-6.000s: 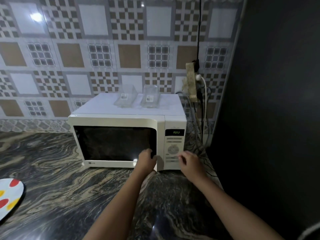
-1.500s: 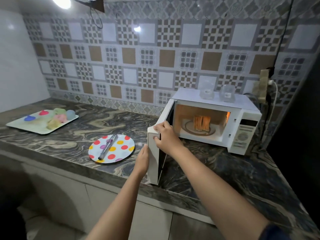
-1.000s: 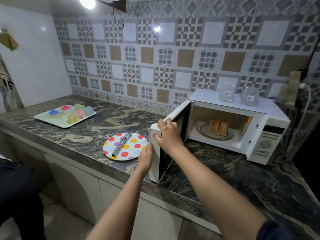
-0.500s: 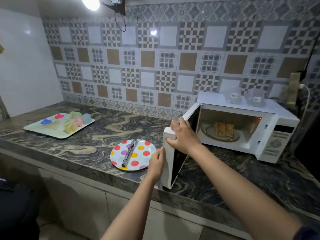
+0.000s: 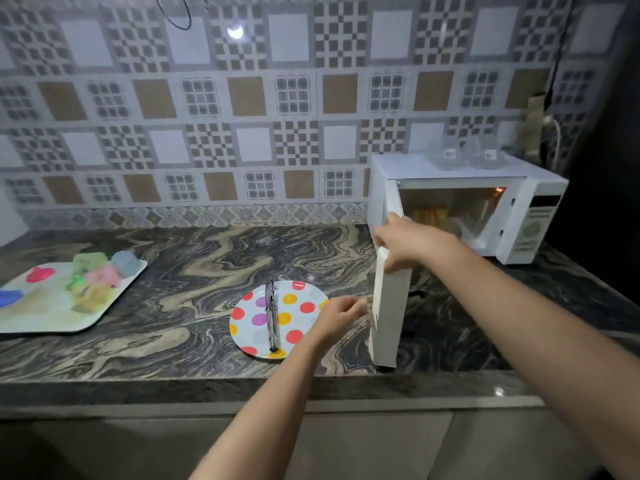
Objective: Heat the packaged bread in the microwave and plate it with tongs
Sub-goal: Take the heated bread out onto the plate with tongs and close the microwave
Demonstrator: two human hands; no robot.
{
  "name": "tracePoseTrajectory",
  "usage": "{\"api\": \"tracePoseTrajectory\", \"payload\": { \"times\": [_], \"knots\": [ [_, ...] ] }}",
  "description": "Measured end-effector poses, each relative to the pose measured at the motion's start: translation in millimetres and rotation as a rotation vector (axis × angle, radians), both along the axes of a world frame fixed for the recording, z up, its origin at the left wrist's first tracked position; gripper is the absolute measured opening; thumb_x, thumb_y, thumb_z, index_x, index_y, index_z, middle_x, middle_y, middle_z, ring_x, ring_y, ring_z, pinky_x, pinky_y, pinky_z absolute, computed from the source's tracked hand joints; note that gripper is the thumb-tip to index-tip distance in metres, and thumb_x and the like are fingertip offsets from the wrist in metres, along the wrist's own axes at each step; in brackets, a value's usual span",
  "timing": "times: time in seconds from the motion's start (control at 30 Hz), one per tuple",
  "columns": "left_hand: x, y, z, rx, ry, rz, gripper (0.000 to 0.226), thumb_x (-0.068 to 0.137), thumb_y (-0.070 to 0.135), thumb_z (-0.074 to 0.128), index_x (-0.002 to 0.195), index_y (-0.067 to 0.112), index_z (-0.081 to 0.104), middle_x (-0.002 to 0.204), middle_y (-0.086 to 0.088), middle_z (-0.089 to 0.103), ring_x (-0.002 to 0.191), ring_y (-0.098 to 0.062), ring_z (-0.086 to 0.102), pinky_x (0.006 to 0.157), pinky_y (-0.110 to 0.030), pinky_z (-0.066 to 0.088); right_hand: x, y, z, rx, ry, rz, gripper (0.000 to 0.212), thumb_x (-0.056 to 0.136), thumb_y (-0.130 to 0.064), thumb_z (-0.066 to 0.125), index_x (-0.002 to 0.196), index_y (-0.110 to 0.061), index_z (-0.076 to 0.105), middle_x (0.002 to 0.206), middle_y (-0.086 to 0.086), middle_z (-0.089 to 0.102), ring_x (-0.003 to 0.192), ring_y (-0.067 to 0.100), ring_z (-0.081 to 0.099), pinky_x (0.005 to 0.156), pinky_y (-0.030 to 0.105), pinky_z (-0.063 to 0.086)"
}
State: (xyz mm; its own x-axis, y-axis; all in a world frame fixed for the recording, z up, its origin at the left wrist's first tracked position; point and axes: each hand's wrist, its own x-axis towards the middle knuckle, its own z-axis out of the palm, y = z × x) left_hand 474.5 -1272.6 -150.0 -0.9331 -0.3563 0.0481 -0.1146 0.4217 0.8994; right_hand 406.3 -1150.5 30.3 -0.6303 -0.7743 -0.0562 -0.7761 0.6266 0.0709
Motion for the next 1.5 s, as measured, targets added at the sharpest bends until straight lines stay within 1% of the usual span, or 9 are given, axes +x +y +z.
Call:
{"api": "tracePoseTrajectory", "payload": {
  "times": [0.1,0.2,0.3,0.53,0.7,0.87,1.07,1.33,1.5],
  "knots": [
    [12,-39,8,-0.084,0.025,0.092,0.028,0.090,0.029,0.052,0.083,0.007,0.068,0.080,-0.008,0.068,0.074,-0.018,0.056,0.069,-0.033,0.043,10,-28,2,0.134,0.047,-0.004,0.043,0.077,-0.004,0.055,0.120,-0.009,0.051,0.122,0.011,0.041,0.113,0.028,0.044,0.079,0.037,0.047],
    [33,-85,5,-0.066,0.009,0.267,0.023,0.092,0.016,0.050,0.082,0.004,0.067,0.081,-0.010,0.070,0.075,-0.022,0.062,0.068,-0.031,0.047,18,-65,-11,0.164,0.001,0.056,0.038,0.082,-0.013,0.058,0.119,-0.006,0.055,0.120,0.012,0.047,0.103,0.028,0.055,0.074,0.035,0.047],
    [57,-129,-9,-0.077,-0.029,0.445,0.022,0.090,0.014,0.051,0.077,0.003,0.065,0.071,-0.008,0.064,0.065,-0.017,0.053,0.058,-0.023,0.038,19,-104,-41,0.131,-0.071,0.094,0.037,0.083,-0.017,0.058,0.117,-0.004,0.057,0.119,0.015,0.053,0.102,0.030,0.058,0.079,0.034,0.049],
    [99,-194,-60,0.034,-0.106,0.731,0.020,0.089,0.010,0.054,0.102,0.001,0.065,0.104,-0.017,0.068,0.098,-0.028,0.061,0.077,-0.028,0.040,-2,-145,-163,-0.045,-0.470,-0.153,0.050,0.086,-0.022,0.062,0.131,-0.003,0.050,0.133,0.018,0.053,0.122,0.031,0.050,0.091,0.029,0.042],
    [93,-211,-90,0.040,-0.182,0.762,0.037,0.093,0.022,0.052,0.123,0.000,0.052,0.120,-0.016,0.058,0.112,-0.031,0.054,0.086,-0.030,0.038,-23,-145,-231,-0.385,-0.597,-0.526,0.054,0.087,-0.023,0.060,0.131,0.003,0.042,0.135,0.026,0.046,0.126,0.037,0.043,0.095,0.035,0.039],
    [75,-214,-100,0.134,-0.139,0.669,0.053,0.097,0.029,0.044,0.141,0.003,0.031,0.125,-0.015,0.053,0.113,-0.030,0.053,0.093,-0.036,0.041,-34,-155,-248,-0.555,-0.605,-0.591,0.036,0.093,-0.013,0.047,0.124,0.006,0.050,0.128,0.022,0.053,0.119,0.035,0.046,0.093,0.038,0.038],
    [71,-217,-110,-0.054,-0.189,0.620,0.033,0.095,0.023,0.046,0.119,0.004,0.058,0.123,-0.019,0.054,0.115,-0.032,0.047,0.083,-0.030,0.032,-37,-159,-268,-0.712,-0.598,-0.652,0.032,0.094,-0.011,0.037,0.116,-0.006,0.061,0.121,0.016,0.061,0.109,0.033,0.054,0.088,0.038,0.043],
    [71,-204,-109,-0.132,-0.211,0.677,0.032,0.096,0.028,0.043,0.118,0.012,0.058,0.116,-0.013,0.056,0.105,-0.031,0.052,0.077,-0.030,0.032,-26,-153,-283,-0.872,-0.593,-0.697,0.037,0.097,-0.015,0.033,0.122,-0.014,0.060,0.121,0.009,0.063,0.109,0.031,0.056,0.090,0.040,0.046],
    [70,-192,-104,0.029,-0.124,0.732,0.033,0.098,0.031,0.039,0.125,0.020,0.053,0.100,0.002,0.061,0.092,-0.020,0.053,0.077,-0.028,0.035,-23,-150,-285,-1.015,-0.664,-0.708,0.037,0.098,-0.013,0.034,0.125,-0.012,0.059,0.125,0.007,0.061,0.113,0.027,0.056,0.094,0.039,0.047]
  ]
}}
